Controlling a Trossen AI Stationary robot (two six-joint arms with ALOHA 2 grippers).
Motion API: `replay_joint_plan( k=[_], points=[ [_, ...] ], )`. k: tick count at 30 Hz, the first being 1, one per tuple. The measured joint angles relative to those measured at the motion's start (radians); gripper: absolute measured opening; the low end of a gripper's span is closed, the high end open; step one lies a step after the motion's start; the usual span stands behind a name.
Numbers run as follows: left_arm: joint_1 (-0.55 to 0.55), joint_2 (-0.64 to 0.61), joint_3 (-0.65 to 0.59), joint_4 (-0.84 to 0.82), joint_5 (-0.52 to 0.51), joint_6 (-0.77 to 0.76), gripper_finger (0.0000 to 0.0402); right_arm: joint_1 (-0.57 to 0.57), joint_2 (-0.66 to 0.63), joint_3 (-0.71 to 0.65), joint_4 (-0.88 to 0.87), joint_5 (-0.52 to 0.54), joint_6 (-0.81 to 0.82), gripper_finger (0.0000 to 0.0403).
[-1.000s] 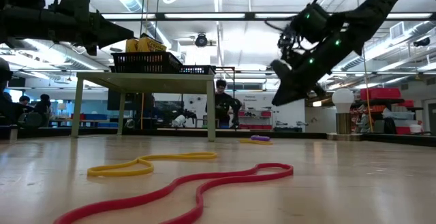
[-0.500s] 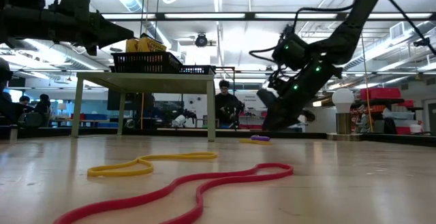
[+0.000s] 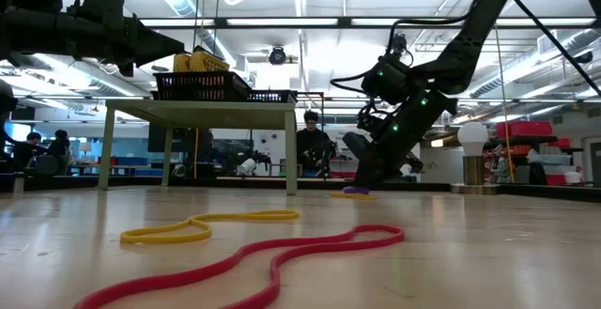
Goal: Pick & Place Office Desk Supplies
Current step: Put the top violet spring rubberband into the top left black bin
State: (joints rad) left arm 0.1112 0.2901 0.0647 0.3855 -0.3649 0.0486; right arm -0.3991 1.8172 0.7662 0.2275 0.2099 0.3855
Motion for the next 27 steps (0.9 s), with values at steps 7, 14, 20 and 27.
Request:
replay_joint_plan(
  k=[7,14,20,27],
  points=[
    [0.000,0.000,0.000,0.000,0.000,0.000,0.0012,0.022,-0.028,-0.003,-0.036,0.026,-0.066,0.0111],
    [0.000,0.000,0.000,0.000,0.000,0.000,0.0012,0.075,-0.075,-0.004,-0.087,0.092,-0.206,0.0150],
    [0.000,0.000,0.000,0.000,0.000,0.000,0.0012,0.087,-0.067,-0.003,-0.070,0.056,-0.225,0.0172],
    [0.001,0.000,0.000,0.008,0.000,0.041,0.0012,0.072,-0.051,-0.003,-0.067,0.077,-0.202,0.0173]
  ],
)
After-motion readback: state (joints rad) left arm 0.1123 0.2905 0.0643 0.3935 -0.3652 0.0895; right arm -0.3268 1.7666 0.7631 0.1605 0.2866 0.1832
